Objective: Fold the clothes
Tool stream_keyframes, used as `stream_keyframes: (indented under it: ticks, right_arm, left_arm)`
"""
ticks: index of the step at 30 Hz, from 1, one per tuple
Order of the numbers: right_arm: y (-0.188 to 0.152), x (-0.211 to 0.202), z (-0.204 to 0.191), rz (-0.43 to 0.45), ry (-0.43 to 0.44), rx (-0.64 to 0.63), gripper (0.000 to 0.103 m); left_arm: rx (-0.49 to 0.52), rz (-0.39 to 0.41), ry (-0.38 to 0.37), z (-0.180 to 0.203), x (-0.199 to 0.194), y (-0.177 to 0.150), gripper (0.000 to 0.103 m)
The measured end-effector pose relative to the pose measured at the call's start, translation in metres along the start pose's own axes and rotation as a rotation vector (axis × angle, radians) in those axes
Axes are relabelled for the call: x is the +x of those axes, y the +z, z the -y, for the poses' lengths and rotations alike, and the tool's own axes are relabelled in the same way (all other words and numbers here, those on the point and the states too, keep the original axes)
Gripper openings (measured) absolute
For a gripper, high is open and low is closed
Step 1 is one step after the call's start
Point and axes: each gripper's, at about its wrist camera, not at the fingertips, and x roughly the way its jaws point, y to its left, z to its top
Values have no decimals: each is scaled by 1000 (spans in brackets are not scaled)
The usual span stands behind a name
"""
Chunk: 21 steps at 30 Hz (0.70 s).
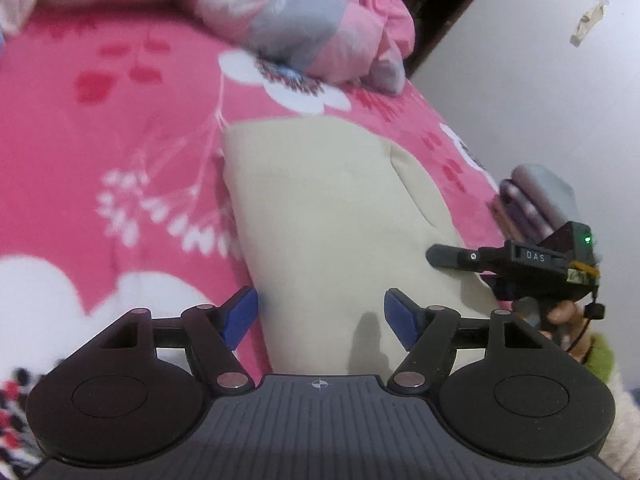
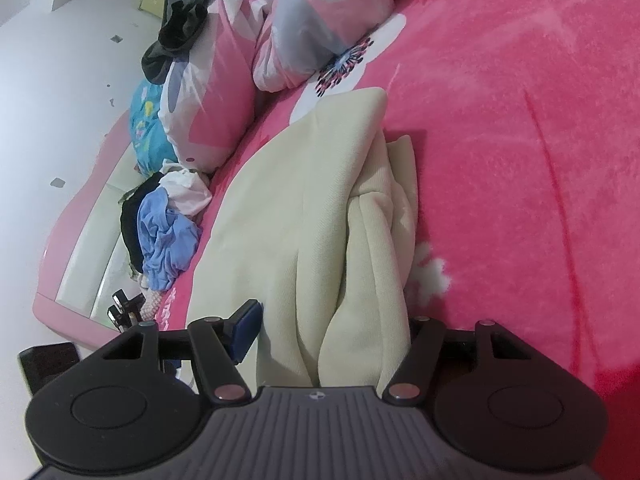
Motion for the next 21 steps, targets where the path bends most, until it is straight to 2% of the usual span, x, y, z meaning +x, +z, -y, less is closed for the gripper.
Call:
stream_keyframes:
  ticks: [3, 10, 14, 21]
  right_arm:
    - [-2, -1, 3, 6, 20, -4, 64]
    - [0, -1, 7, -10, 53, -17, 63]
    - [2, 2, 2, -7, 34, -25, 58]
    - [2, -2, -7, 21, 20, -34, 44]
  left_arm:
    - [-6, -37, -31, -6, 15, -1, 76]
    - [-23, -37, -102, -11, 34, 0, 88]
    - [-10, -29, -106, -4, 36, 0, 89]
    - [-1, -18, -132, 8, 25, 4, 87]
